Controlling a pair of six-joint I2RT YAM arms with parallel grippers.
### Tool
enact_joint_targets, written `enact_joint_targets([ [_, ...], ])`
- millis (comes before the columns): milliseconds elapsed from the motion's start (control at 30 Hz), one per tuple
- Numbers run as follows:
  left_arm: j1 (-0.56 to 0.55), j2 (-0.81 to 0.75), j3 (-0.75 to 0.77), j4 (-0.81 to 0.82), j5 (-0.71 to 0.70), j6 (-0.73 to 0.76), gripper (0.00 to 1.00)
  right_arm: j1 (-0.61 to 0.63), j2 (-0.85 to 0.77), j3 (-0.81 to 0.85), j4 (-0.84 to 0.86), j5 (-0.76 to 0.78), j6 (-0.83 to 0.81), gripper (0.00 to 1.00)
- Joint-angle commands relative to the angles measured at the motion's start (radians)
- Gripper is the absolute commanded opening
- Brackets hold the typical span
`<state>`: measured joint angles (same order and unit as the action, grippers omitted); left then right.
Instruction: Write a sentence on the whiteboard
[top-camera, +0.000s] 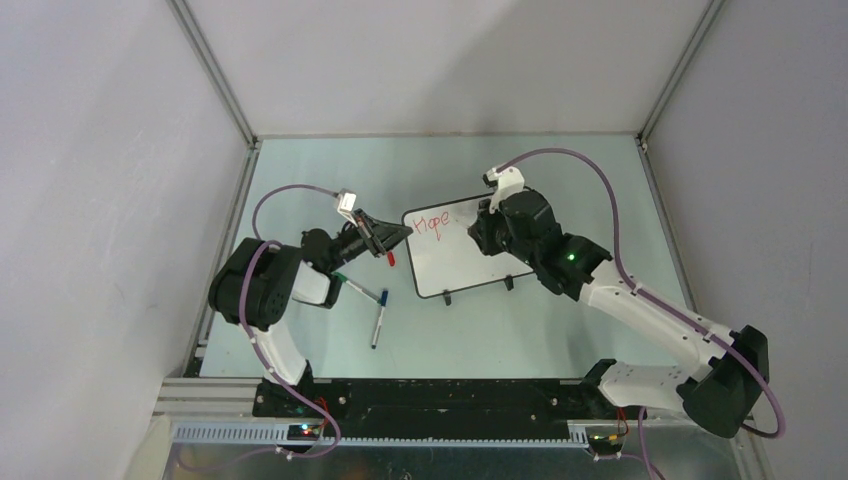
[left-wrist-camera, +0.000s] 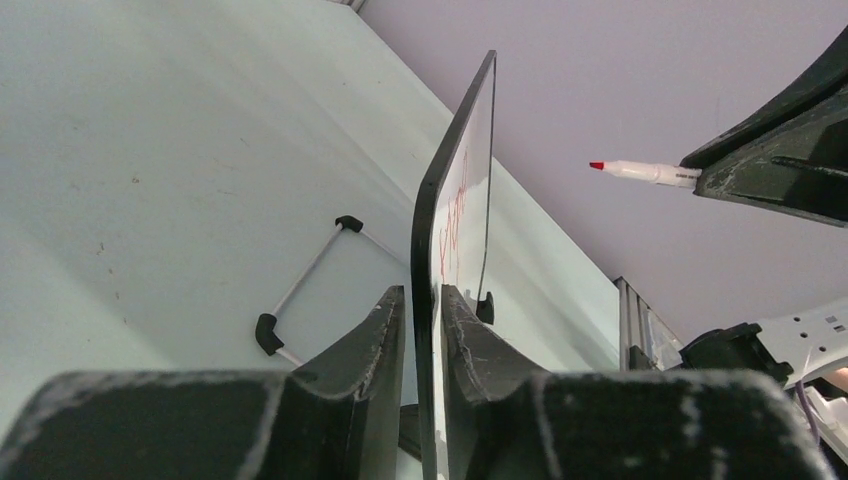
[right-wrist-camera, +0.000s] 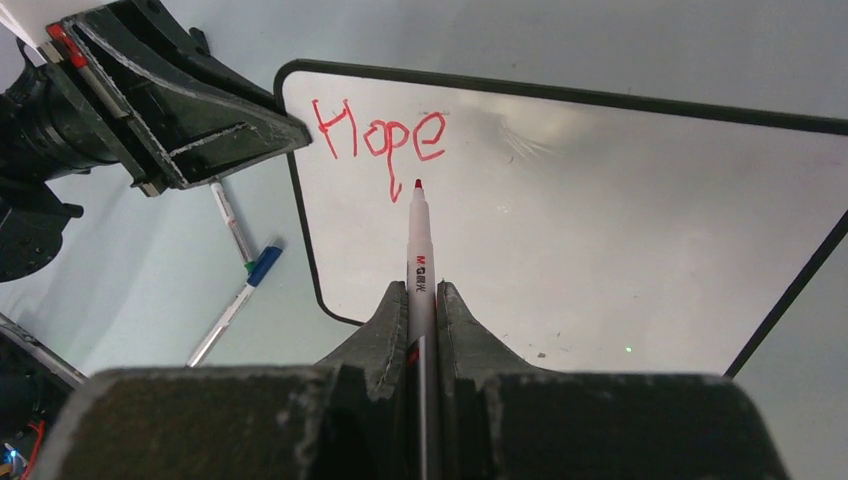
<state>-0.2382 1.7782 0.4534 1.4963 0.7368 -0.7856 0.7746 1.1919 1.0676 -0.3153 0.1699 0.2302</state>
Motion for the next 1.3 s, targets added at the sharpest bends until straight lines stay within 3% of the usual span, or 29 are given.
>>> enact_joint_targets([
  [0, 0.000, 0.010, 0.006, 0.034, 0.020, -0.021, 0.24, -0.005, -0.037, -0.018, 0.009, 0.022, 0.020, 0.00],
  [367, 0.003, 0.016, -0.010, 0.034, 0.020, -0.059, 0.16, 0.005, -0.080, -0.076, 0.019, 0.034, 0.018, 0.00],
  [600, 0.007, 0.017, -0.014, 0.032, 0.021, -0.073, 0.01, 0.014, -0.083, -0.080, 0.045, 0.034, 0.004, 0.00],
  [867, 0.012, 0.008, -0.027, 0.034, -0.002, -0.061, 0.00, 0.015, -0.096, -0.109, 0.076, 0.067, -0.008, 0.00],
  [1033, 0.012, -0.016, -0.056, 0.033, -0.050, -0.041, 0.06, 0.015, -0.127, -0.144, 0.106, 0.060, -0.003, 0.00],
  [1267, 0.012, -0.027, -0.068, 0.035, -0.061, -0.026, 0.00, 0.015, -0.158, -0.177, 0.138, 0.062, 0.000, 0.00],
])
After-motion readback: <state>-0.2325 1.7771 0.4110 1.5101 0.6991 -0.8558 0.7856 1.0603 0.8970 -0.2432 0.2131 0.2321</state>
